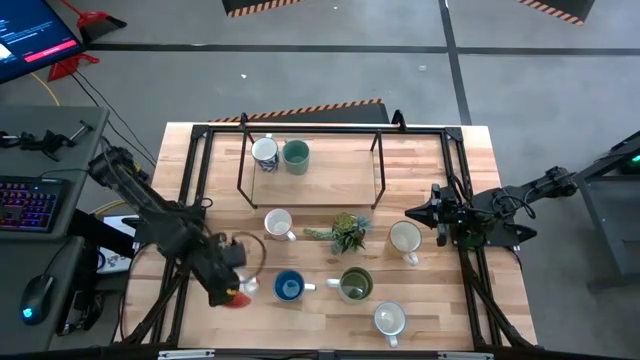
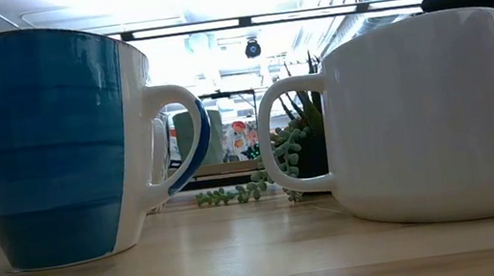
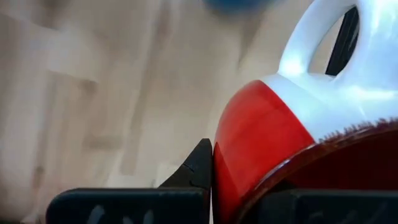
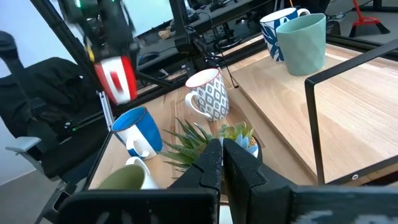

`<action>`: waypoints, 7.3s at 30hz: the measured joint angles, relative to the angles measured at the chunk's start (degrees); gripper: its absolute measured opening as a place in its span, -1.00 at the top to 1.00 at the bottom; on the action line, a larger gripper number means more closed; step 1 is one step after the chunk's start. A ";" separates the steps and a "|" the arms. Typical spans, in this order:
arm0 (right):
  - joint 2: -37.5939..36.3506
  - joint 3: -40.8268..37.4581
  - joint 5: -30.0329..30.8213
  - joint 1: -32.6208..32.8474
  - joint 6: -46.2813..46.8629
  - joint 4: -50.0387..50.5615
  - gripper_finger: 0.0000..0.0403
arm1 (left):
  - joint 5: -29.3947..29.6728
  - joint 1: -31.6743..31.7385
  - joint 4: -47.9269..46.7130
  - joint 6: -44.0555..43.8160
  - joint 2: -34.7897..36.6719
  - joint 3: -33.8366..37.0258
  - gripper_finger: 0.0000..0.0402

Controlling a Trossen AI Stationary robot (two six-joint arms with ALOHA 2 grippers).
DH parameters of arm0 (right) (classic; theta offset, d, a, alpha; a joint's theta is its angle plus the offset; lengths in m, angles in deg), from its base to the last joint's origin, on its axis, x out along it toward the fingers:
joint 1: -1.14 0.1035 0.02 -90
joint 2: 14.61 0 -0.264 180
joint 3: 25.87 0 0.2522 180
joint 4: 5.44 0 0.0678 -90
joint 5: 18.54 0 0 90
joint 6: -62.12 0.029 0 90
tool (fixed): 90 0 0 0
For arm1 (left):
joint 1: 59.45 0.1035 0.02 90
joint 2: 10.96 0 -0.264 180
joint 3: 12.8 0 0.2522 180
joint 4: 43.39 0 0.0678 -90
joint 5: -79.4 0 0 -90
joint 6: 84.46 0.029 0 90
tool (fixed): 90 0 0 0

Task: Place coffee mugs
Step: Put the red mug on the shelf

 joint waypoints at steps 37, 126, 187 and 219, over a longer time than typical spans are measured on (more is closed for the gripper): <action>-0.02 0.00 1.04 0.01 2.23 -4.15 1.00 | 9.96 54.77 -10.57 75.23 -15.10 -21.36 0.97; 0.01 0.00 -1.73 0.02 4.48 -6.68 1.00 | 4.32 62.78 -7.27 103.90 -23.68 -17.13 0.97; 0.00 0.00 -2.99 0.01 4.90 -6.71 1.00 | 3.84 66.00 -7.43 100.93 -23.57 -17.16 0.49; 0.00 -0.02 -2.97 0.02 3.99 -6.27 1.00 | 5.07 65.78 -11.44 97.59 -23.57 -21.55 0.28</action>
